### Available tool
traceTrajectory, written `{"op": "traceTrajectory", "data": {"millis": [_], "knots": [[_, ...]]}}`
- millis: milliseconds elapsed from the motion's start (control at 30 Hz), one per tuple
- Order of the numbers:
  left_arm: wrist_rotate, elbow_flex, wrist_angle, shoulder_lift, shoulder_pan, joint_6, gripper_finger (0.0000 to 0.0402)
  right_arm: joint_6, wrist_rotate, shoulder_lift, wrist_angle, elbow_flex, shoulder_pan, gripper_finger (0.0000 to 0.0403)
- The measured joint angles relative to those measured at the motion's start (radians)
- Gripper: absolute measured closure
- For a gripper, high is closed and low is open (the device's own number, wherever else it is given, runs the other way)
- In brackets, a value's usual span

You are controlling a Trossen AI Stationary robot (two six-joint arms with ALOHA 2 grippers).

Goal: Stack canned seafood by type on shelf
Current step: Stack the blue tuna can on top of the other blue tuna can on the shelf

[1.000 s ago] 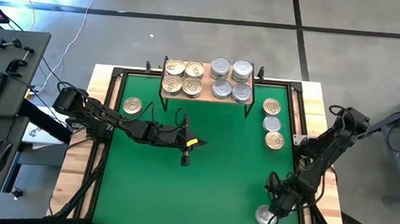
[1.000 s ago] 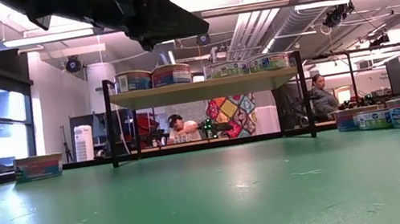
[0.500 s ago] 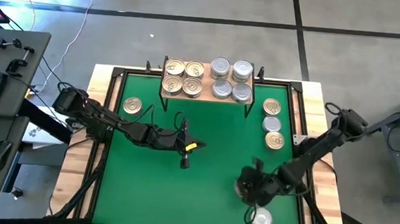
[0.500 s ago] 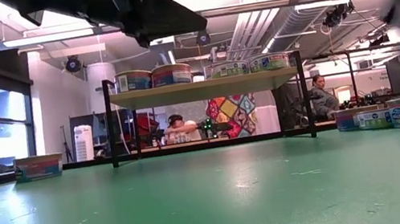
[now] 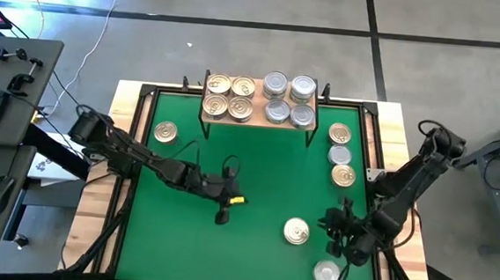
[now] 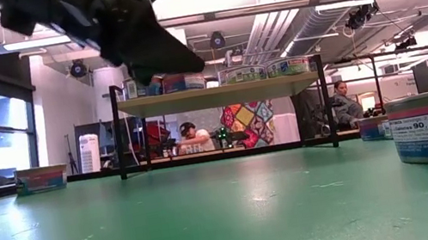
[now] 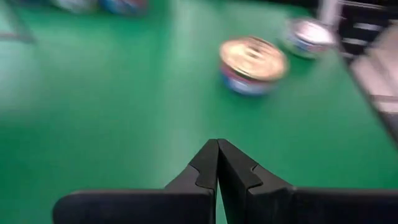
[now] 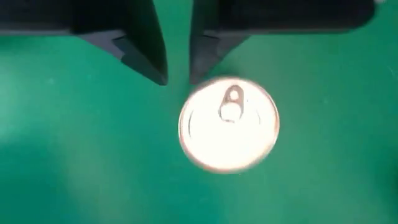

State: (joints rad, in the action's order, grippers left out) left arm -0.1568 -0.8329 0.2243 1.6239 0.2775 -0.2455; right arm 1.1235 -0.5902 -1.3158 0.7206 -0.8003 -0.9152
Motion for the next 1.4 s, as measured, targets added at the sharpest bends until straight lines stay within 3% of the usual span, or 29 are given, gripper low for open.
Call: {"op": "traceTrajectory", "data": {"millis": [133, 300, 433, 567, 800, 933, 1133, 1267, 1400], "knots": [[0.091, 0.000, 0.139, 0.109, 0.023, -0.053, 0.0401, -0.031, 0.006, -0.043, -0.179, 0.091, -0.015, 0.0271], [0.128, -0.035, 0.373, 0.294, 0.031, -0.068, 0.0401, -0.149, 0.027, -0.124, -0.476, 0.204, 0.014, 0.0150], [0.204, -0.132, 0.417, 0.417, 0.011, -0.067, 0.0402, -0.255, 0.059, -0.200, -0.671, 0.249, 0.049, 0.0070], [0.320, -0.238, 0.411, 0.513, -0.013, -0.067, 0.0401, -0.356, 0.051, -0.284, -0.847, 0.254, 0.093, 0.0029], [0.460, -0.341, 0.412, 0.594, -0.043, -0.067, 0.0402, -0.522, -0.031, -0.446, -1.080, 0.220, 0.180, 0.0021], [0.470, -0.344, 0.404, 0.595, -0.050, -0.062, 0.0401, -0.603, -0.060, -0.517, -1.222, 0.221, 0.226, 0.0024], [0.462, -0.346, 0.366, 0.573, -0.049, -0.057, 0.0401, -0.638, -0.078, -0.560, -1.309, 0.221, 0.251, 0.0072], [0.410, -0.346, 0.132, 0.483, -0.034, 0.007, 0.0401, -0.627, -0.104, -0.560, -1.296, 0.219, 0.231, 0.0083], [0.235, -0.345, -0.202, 0.347, 0.004, 0.065, 0.0401, -0.627, -0.136, -0.551, -1.275, 0.219, 0.206, 0.0083]]}}
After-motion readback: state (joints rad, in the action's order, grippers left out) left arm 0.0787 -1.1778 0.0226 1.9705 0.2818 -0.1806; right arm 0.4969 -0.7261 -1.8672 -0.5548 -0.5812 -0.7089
